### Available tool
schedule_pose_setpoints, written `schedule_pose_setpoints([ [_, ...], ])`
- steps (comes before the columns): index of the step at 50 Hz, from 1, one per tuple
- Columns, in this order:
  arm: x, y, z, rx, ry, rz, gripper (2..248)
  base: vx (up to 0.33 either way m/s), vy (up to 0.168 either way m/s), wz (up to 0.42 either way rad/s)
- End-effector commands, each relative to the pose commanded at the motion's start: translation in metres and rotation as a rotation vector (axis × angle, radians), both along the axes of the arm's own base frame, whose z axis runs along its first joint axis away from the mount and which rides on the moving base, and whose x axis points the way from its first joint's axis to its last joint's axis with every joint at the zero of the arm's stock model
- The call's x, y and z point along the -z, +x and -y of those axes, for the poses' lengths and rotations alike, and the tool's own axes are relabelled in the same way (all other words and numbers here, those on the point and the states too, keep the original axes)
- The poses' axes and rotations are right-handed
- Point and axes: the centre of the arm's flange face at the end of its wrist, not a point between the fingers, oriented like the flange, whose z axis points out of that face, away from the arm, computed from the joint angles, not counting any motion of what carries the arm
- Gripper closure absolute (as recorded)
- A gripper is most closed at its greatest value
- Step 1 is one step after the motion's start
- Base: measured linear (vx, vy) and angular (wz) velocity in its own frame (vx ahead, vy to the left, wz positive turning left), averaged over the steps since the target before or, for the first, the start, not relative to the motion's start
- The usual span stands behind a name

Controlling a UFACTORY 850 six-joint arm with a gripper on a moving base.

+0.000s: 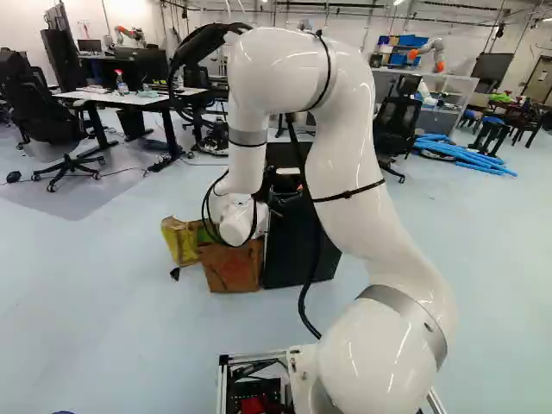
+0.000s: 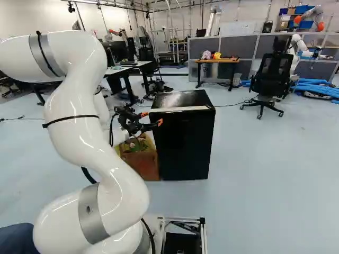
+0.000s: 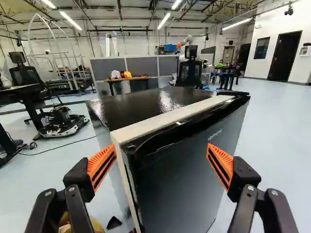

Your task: Grab a drink from the fridge

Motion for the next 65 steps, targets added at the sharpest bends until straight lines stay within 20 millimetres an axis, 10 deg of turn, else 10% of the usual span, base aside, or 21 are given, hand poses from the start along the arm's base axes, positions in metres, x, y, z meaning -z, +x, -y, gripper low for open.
schedule_pose_setpoints([
  [65,0.006,0.013,-0.004,0.085,0.044,-0.015,3,0.000,0.000,0.000],
])
